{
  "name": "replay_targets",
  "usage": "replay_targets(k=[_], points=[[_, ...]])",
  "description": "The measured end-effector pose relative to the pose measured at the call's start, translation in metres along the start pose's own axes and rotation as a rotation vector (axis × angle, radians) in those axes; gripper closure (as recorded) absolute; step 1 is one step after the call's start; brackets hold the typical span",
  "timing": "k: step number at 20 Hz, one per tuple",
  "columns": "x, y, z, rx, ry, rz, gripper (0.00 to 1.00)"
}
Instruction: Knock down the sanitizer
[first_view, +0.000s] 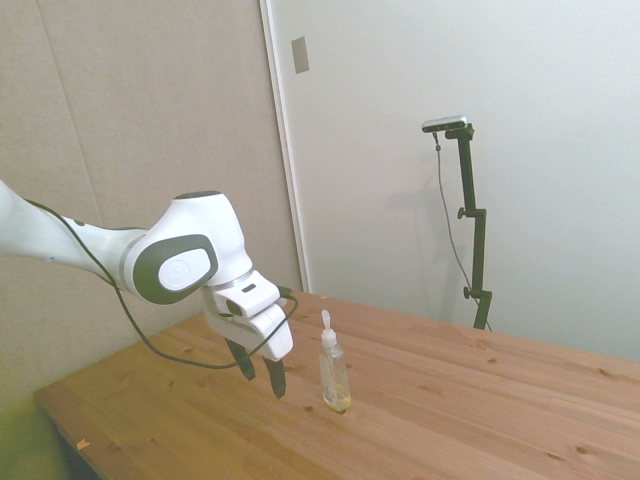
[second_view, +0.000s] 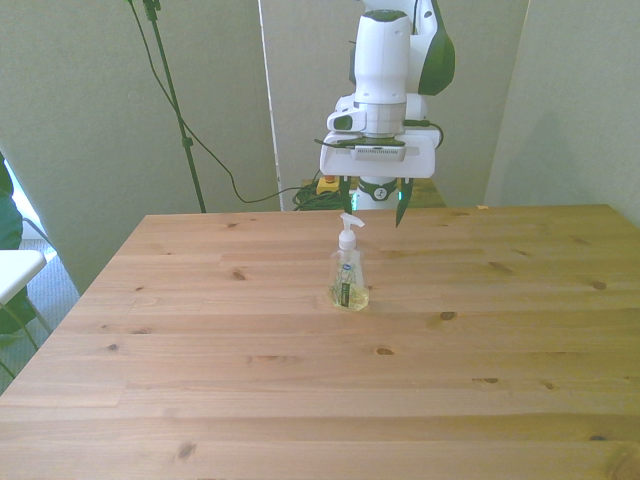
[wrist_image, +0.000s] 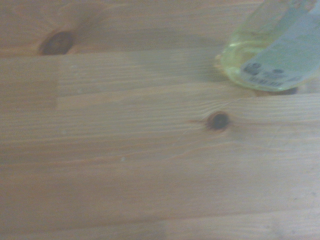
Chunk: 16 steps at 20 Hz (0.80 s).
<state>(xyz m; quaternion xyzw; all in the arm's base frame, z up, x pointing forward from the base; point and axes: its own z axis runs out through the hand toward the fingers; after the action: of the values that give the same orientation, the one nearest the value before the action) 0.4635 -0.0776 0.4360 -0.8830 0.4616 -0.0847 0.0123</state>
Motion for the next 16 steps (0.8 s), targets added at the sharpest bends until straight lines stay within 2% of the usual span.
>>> replay_targets(k=[7,16], points=[[0.025,-0.055,0.017,-0.012,0.006,0.02,1.0],[0.037,-0.065,0.018,-0.019,0.004,0.039,1.0]])
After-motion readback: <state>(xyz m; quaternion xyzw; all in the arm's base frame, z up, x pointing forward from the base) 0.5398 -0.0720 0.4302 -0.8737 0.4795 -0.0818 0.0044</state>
